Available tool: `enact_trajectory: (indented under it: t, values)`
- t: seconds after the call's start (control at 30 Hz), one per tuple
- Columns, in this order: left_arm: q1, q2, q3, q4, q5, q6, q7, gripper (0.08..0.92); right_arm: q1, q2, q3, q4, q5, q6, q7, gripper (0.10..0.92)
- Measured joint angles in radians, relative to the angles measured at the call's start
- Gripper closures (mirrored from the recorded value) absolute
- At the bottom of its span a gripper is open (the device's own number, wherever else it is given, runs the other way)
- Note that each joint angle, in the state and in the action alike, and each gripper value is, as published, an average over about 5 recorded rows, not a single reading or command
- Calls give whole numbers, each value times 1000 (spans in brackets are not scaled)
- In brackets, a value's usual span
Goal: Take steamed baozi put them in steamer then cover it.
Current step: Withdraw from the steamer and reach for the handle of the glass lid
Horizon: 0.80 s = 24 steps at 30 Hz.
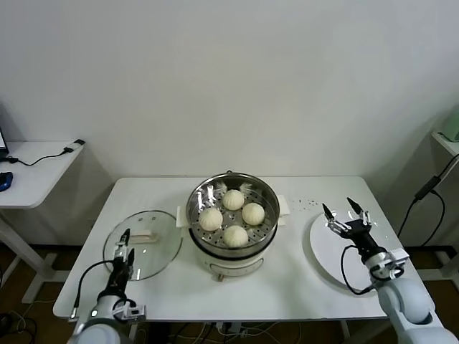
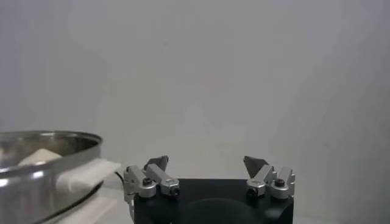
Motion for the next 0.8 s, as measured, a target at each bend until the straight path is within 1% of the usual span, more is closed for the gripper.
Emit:
enact_trajectory:
  t: [0.37, 0.6, 0.8]
  values:
    - [-117, -24, 80, 150, 21, 90, -34, 177, -45, 49, 45, -24, -59, 14, -5, 203]
    - [-179, -27, 88, 232, 28, 140, -58, 177, -59, 64, 63, -31, -87, 23, -8, 203]
    - [-229, -30, 84, 296, 16, 158, -77, 177, -66, 77, 74, -42, -109, 34, -16, 203]
